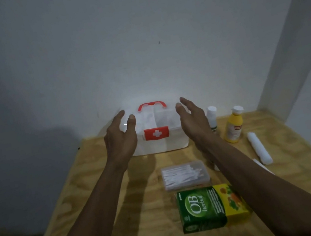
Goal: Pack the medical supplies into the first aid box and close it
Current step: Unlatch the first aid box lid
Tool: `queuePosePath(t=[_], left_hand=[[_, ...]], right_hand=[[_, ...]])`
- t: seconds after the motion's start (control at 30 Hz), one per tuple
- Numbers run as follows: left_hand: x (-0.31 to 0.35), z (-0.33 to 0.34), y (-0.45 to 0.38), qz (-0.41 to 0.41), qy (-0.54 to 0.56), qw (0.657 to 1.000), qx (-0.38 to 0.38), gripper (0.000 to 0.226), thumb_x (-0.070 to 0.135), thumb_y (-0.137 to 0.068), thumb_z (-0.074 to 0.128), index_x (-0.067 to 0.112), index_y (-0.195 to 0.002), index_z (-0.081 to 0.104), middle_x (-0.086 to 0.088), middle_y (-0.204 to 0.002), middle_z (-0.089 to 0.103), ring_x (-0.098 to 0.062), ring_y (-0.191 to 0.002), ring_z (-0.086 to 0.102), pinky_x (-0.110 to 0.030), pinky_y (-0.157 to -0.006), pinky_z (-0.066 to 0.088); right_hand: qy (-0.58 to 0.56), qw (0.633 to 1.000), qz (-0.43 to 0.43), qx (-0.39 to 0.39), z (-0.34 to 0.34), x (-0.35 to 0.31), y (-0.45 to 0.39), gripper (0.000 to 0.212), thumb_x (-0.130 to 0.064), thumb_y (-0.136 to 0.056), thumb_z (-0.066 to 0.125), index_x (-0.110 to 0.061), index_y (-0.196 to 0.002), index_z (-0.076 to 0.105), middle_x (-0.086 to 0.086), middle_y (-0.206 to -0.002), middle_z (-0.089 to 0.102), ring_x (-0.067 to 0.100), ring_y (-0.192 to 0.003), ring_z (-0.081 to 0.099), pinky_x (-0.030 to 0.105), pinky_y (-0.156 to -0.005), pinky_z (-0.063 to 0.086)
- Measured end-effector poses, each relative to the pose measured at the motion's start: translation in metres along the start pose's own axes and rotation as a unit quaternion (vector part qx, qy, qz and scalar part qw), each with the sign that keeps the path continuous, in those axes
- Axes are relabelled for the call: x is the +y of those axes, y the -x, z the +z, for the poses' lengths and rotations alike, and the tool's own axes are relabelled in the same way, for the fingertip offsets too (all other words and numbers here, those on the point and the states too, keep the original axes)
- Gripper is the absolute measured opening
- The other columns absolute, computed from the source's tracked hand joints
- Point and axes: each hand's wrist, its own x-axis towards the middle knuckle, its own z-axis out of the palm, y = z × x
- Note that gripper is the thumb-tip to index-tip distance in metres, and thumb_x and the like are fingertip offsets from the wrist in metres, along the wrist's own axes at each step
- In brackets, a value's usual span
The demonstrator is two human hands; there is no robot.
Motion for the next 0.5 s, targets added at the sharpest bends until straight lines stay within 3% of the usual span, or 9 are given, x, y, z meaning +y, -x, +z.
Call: queuePosePath(t=[0.5], left_hand=[[0.001,-0.008,0.034,-0.002,-0.013,1.0,0.019,0.046,0.042,-0.096,0.052,0.033,-0.14,0.046,0.001,-0.149,0.046,-0.027,-0.13,0.049,-0.055,-0.1,0.048]], right_hand=[[-0.017,1.0,0.009,-0.021,-0.013,0.0,0.039,0.044,-0.044,-0.102,0.037,-0.039,-0.146,0.034,-0.007,-0.159,0.027,0.02,-0.145,0.028,0.047,-0.115,0.032]])
